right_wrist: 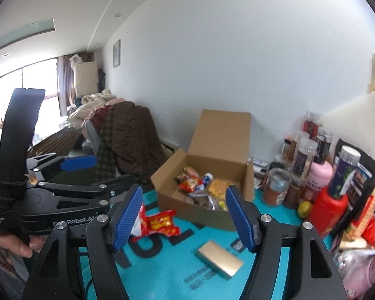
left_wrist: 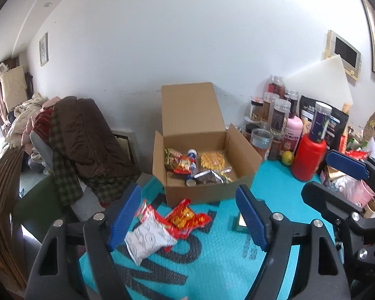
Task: Organize snacks
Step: 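Withdraw both tools from the box toward the white pastry bag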
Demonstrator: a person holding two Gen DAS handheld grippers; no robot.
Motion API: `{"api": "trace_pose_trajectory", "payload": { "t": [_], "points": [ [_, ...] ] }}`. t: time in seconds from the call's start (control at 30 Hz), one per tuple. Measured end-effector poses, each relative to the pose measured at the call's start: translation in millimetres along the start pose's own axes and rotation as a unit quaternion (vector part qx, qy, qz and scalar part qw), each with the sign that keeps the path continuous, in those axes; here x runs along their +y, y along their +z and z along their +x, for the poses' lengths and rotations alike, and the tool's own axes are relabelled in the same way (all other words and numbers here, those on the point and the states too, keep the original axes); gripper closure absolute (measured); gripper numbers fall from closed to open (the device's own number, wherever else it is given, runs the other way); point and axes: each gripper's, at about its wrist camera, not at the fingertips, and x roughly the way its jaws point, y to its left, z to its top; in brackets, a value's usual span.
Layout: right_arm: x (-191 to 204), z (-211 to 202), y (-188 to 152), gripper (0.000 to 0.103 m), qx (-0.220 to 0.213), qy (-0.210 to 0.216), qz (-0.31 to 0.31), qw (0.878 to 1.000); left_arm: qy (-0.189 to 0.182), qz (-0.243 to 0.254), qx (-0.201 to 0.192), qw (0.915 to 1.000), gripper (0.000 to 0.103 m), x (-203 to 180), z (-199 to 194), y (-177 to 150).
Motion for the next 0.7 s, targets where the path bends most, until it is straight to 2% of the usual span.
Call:
{"api": "trace_pose_trajectory", "payload": {
  "t": [0.07,0.27,0.5,0.7],
  "points": [
    [4,-3,-6,0.026,0.001,-0.006,0.005,1.0,-0.005,-0.001,0.005,1.0,0.025,1,-4,-8],
    [12,-8,-31,0.021,0.016,-0.004,0.029,0.999,-0.012,-0.005,0.013,0.9998,0.025,8,-12,-36],
    [23,-4,-64,0.021,0.038,-0.008,0.038,0.999,-0.014,-0.026,0.03,0.9991,0.025,21,-9,-67],
    [27,8,-89,0.021,0.054,0.003,0.051,0.997,-0.019,-0.024,0.076,0.9967,0.025,28,9,-89]
  ]
}}
